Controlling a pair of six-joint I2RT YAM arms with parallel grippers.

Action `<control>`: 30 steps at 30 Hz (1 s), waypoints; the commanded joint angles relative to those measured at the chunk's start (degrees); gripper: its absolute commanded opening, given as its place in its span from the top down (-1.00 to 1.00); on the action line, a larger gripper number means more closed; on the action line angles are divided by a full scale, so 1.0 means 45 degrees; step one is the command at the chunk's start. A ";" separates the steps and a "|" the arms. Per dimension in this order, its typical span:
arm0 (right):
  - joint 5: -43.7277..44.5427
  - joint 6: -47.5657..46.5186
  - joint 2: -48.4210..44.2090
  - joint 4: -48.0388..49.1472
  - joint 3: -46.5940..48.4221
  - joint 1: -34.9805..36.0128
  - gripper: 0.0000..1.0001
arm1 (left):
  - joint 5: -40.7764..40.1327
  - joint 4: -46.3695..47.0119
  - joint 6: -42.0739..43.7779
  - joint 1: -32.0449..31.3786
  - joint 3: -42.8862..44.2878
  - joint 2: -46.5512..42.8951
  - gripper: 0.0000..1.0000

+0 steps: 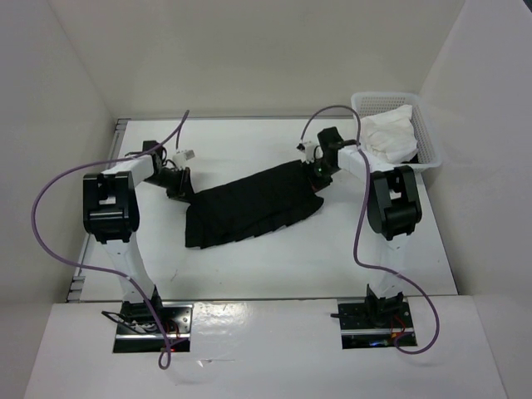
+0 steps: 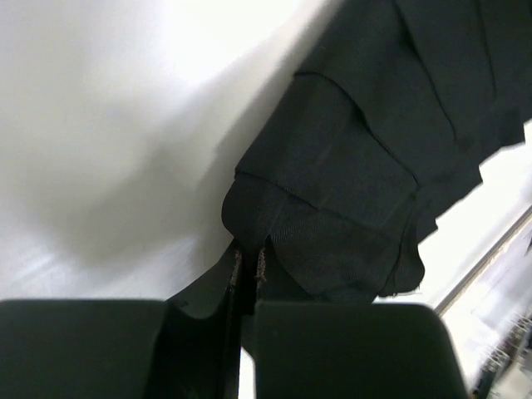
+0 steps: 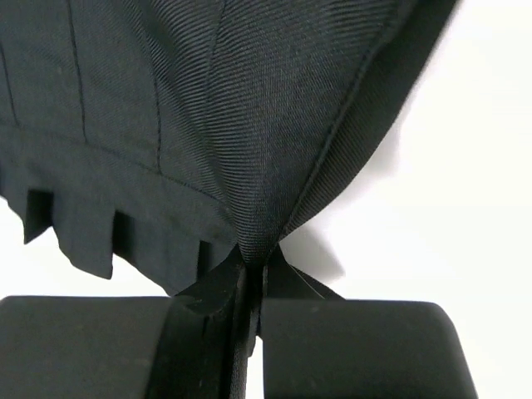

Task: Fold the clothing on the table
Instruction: Fold the skirt

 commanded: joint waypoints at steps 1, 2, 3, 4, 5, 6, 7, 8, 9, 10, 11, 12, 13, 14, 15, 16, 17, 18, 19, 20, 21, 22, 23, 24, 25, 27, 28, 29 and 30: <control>0.3281 -0.0024 -0.0695 -0.0695 0.1885 0.0426 1.00 | -0.0232 0.0046 -0.0225 -0.0203 0.1112 -0.0069 1.00; 0.3613 -0.0024 -0.0695 -0.0968 0.2159 0.0911 1.00 | -0.0232 0.0046 -0.0342 -0.0205 0.1249 -0.0067 1.00; 0.4119 -0.0024 -0.0695 -0.1144 0.2664 0.1187 1.00 | -0.0096 0.0046 -0.0343 -0.0205 0.1483 0.0107 1.00; 0.4298 -0.0024 -0.0695 -0.1301 0.2901 0.1480 1.00 | 0.0041 0.0046 -0.0459 -0.0205 0.1485 0.0225 1.00; 0.4513 -0.0024 -0.0579 -0.1573 0.3136 0.1773 1.00 | 0.0042 0.0046 -0.0460 -0.0321 0.1485 0.0226 1.00; 0.4902 -0.0024 -0.0462 -0.1711 0.3564 0.2356 1.00 | 0.0042 0.0046 -0.0576 -0.0438 0.1485 0.0342 1.00; 0.5060 -0.0024 -0.0461 -0.1828 0.3761 0.2652 1.00 | 0.0042 0.0162 -0.0578 -0.0439 0.1485 0.0343 1.00; 0.5236 -0.0024 -0.0326 -0.2004 0.4169 0.2925 1.00 | 0.0042 0.0163 -0.0578 -0.0555 0.1485 0.0343 1.00; 0.5663 -0.0024 -0.0170 -0.2005 0.4367 0.3489 1.00 | 0.0042 0.0279 -0.0578 -0.0672 0.1485 0.0459 1.00; 0.5803 -0.0024 -0.0052 -0.2121 0.4581 0.3746 1.00 | 0.0042 0.0280 -0.0713 -0.0673 0.1485 0.0460 1.00; 0.5939 -0.0024 -0.0051 -0.2123 0.4777 0.4038 1.00 | 0.0042 0.0280 -0.0714 -0.0809 0.1350 0.0460 1.00; 0.6057 -0.0024 0.0278 -0.2297 0.5243 0.4525 1.00 | 0.0042 0.0396 -0.0714 -0.0965 0.1349 0.0615 1.00; 0.6058 -0.0024 0.0397 -0.2453 0.5499 0.4742 1.00 | 0.0042 0.0397 -0.0714 -0.0966 0.1213 0.0752 1.00; 0.6058 -0.0024 0.0514 -0.2648 0.6004 0.4938 1.00 | 0.0042 0.0397 -0.0714 -0.1082 0.1212 0.0753 1.00; 0.5923 -0.0024 0.0786 -0.2650 0.6280 0.5327 1.00 | 0.0042 0.0397 -0.0714 -0.1083 0.1076 0.0869 1.00; 0.5728 -0.0024 0.0944 -0.2863 0.6515 0.5504 1.00 | 0.0042 0.0397 -0.0714 -0.1200 0.1075 0.0870 1.00; 0.5726 0.0092 0.1081 -0.2865 0.6981 0.5661 1.00 | 0.0042 0.0533 -0.0714 -0.1201 0.1075 0.0870 1.00; 0.5591 0.0094 0.1353 -0.3039 0.7199 0.5972 1.00 | 0.0042 0.0534 -0.0830 -0.1201 0.1075 0.0870 1.00; 0.5454 0.0094 0.1491 -0.3157 0.7375 0.6110 1.00 | 0.0042 0.0534 -0.0831 -0.1201 0.1075 0.0870 1.00; 0.5453 0.0094 0.1608 -0.3158 0.7783 0.6228 1.00 | 0.0042 0.0534 -0.0831 -0.1201 0.1075 0.0870 1.00; 0.5298 0.0094 0.1745 -0.3274 0.7999 0.6461 1.00 | 0.0042 0.0534 -0.0831 -0.1201 0.1075 0.0870 1.00; 0.5064 0.0094 0.2017 -0.3449 0.8427 0.6579 1.00 | 0.0042 0.0534 -0.0947 -0.1201 0.0959 0.0986 1.00; 0.5062 0.0094 0.2174 -0.3451 0.8625 0.6696 1.00 | 0.0042 0.0534 -0.0949 -0.1201 0.0958 0.0988 1.00; 0.4869 0.0094 0.2330 -0.3644 0.8820 0.6698 1.00 | 0.0042 0.0534 -0.0949 -0.1201 0.0958 0.0988 1.00; 0.4673 0.0094 0.2603 -0.3820 0.9151 0.7026 1.00 | 0.0042 0.0534 -0.0949 -0.1201 0.0958 0.0988 1.00; 0.4497 0.0094 0.2858 -0.3996 0.9407 0.7282 1.00 | 0.0042 0.0534 -0.0949 -0.1201 0.0958 0.0988 1.00; 0.4495 0.0094 0.3033 -0.4152 0.9562 0.7554 1.00 | 0.0042 0.0534 -0.0949 -0.1201 0.0958 0.0988 1.00; 0.4495 0.0094 0.3035 -0.4154 0.9564 0.7692 1.00 | 0.0042 0.0534 -0.0949 -0.1201 0.0958 0.0988 1.00; 0.4321 0.0094 0.3035 -0.4154 0.9564 0.7810 1.00 | 0.0042 0.0534 -0.0949 -0.1201 0.0958 0.0988 1.00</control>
